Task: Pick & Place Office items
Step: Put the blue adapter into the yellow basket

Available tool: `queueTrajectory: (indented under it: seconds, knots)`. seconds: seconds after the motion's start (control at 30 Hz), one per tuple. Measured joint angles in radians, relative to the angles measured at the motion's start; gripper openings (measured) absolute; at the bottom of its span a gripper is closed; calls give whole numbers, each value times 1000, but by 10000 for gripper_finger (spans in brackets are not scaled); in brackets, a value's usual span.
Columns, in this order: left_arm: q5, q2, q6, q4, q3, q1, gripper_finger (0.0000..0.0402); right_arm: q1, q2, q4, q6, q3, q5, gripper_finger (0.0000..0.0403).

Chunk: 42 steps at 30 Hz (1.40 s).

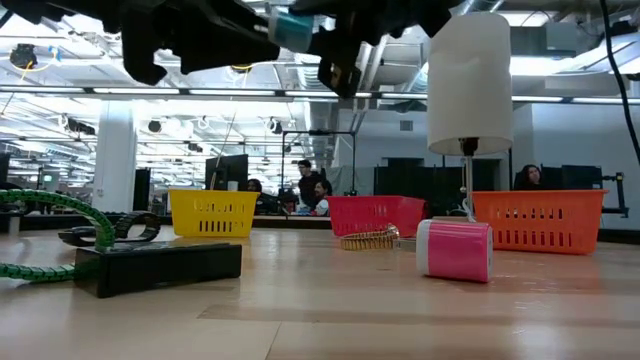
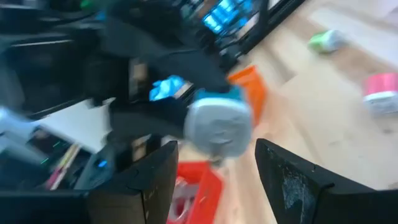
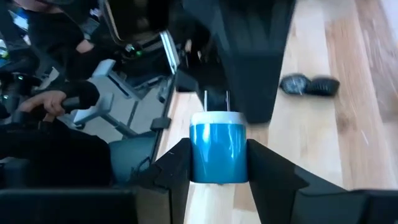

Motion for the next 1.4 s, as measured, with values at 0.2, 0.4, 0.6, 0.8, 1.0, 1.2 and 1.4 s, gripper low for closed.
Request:
queueTrajectory:
  seconds: [0.2, 0.4, 0.6, 0.8, 1.0, 1.2, 1.4]
  knots:
    - [62, 0, 0, 37, 0, 39, 209, 0, 0, 43, -1, 0, -1, 131]
    - [128, 0, -1, 61, -1, 63, 209, -2, 0, 44, -1, 0, -3, 133]
    - [149, 0, 44, 106, -1, 66, 209, -8, 0, 74, 19, 0, 4, 133]
    - [149, 0, 63, 111, -1, 69, 199, -7, 0, 76, 19, 0, 4, 133]
    - [149, 0, 63, 106, -1, 68, 154, -8, 0, 75, 23, 0, 1, 133]
    - [149, 0, 63, 107, -1, 68, 139, -8, 0, 72, 23, 0, 4, 135]
    - [143, 0, 57, 111, -1, 68, 147, -8, 0, 66, 22, 0, 4, 158]
